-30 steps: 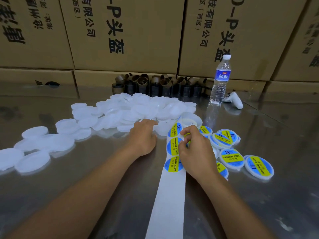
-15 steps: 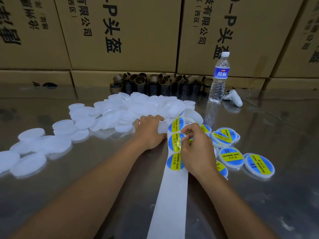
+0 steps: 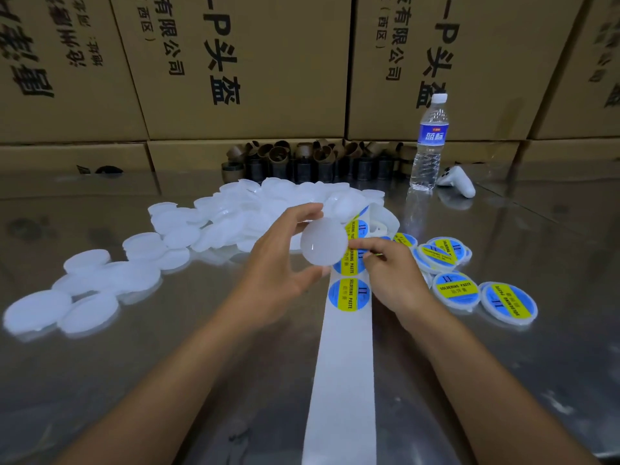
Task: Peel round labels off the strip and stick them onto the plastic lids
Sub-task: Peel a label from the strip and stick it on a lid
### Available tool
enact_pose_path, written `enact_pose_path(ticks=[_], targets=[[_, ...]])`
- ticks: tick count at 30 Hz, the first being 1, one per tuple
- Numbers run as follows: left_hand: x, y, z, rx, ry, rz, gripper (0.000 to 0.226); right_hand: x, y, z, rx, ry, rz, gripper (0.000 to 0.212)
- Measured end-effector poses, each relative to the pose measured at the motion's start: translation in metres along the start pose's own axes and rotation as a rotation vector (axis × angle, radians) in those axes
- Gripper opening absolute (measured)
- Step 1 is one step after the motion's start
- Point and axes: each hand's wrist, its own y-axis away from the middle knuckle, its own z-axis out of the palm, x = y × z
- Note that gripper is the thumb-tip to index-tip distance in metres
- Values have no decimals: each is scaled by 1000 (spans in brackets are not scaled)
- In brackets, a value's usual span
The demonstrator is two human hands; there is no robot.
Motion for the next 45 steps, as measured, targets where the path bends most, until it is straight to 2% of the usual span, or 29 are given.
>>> enact_pose_path(ticks=[5, 9, 16, 22, 24, 29, 33, 39, 45], targets=[[0, 8, 5, -49, -73, 61, 79, -5, 2, -1, -23, -128, 33, 27], [-5, 10, 5, -116, -153, 103, 78, -9, 4, -3, -10, -149, 62, 34], [-10, 9, 4, -168, -214, 129, 75, -10, 9, -2, -69, -232, -26, 21], [-11, 6, 4, -103, -57, 70, 79, -7, 6, -3, -64, -279, 32, 20], [-12, 5, 5, -44, 25, -23, 70, -9, 6, -4, -63, -318, 82, 20], [-10, 2, 2, -3, 331, -313, 26, -11, 6, -5, -82, -354, 126, 21], [-10, 1, 2, 52, 586, -440, 16, -9, 7, -4, -155, -278, 91, 21], [-7, -2, 8, 67, 766, -485, 18, -5, 8, 0, -225, -219, 33, 19], [0, -2, 18, 55, 698, -438, 19, -6, 11, 2, -278, -122, -26, 17]])
